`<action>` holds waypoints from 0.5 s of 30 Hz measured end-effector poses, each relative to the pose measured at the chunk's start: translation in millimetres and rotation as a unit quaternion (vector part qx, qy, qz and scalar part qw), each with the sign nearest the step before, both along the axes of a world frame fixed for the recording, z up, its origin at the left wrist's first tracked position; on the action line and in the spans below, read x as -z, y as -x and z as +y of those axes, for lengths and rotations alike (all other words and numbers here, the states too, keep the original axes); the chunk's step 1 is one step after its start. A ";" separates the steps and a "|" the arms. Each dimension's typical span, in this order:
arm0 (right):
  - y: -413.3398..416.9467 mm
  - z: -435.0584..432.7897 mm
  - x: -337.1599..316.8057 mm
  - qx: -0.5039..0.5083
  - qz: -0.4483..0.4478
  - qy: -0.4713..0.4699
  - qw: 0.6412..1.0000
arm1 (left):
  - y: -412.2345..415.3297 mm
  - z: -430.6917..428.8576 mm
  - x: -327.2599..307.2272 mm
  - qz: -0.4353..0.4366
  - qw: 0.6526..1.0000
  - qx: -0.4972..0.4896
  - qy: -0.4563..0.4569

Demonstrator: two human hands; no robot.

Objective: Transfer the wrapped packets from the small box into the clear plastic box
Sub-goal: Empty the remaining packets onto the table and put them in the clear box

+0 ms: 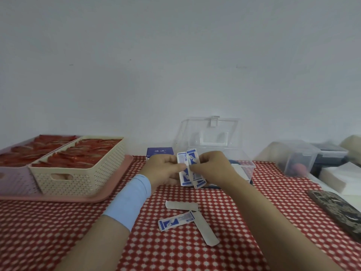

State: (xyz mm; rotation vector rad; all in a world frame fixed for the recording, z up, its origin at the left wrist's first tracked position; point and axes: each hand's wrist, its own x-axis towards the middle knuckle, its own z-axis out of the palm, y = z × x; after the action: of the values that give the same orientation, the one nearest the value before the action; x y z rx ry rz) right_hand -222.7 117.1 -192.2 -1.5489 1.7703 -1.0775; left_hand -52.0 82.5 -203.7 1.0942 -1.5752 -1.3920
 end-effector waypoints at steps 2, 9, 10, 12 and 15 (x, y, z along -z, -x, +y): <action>0.6 -0.5 -0.3 0.016 0.007 0.014 1.000 | 0.8 -2.9 1.5 -0.006 0.999 -0.036 0.007; 2.9 10.3 -9.0 -0.046 -0.134 0.051 0.989 | -2.1 0.2 -2.6 0.097 0.993 0.001 -0.060; 1.6 11.4 -8.6 -0.064 -0.141 0.046 0.987 | -1.0 1.8 -3.3 0.114 0.990 0.028 -0.074; -0.4 11.0 -7.6 -0.075 -0.152 0.051 0.984 | 0.7 4.0 -4.7 0.149 0.983 0.064 -0.090; -0.8 12.0 -9.3 -0.082 -0.166 0.068 0.980 | 1.7 6.4 -4.9 0.210 0.968 0.081 -0.111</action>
State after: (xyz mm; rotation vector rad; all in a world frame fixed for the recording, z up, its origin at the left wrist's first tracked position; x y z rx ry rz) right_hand -221.9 129.1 -182.9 -1.4624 1.3474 -1.3085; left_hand -53.6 89.0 -198.8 0.7378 -1.2419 -1.8090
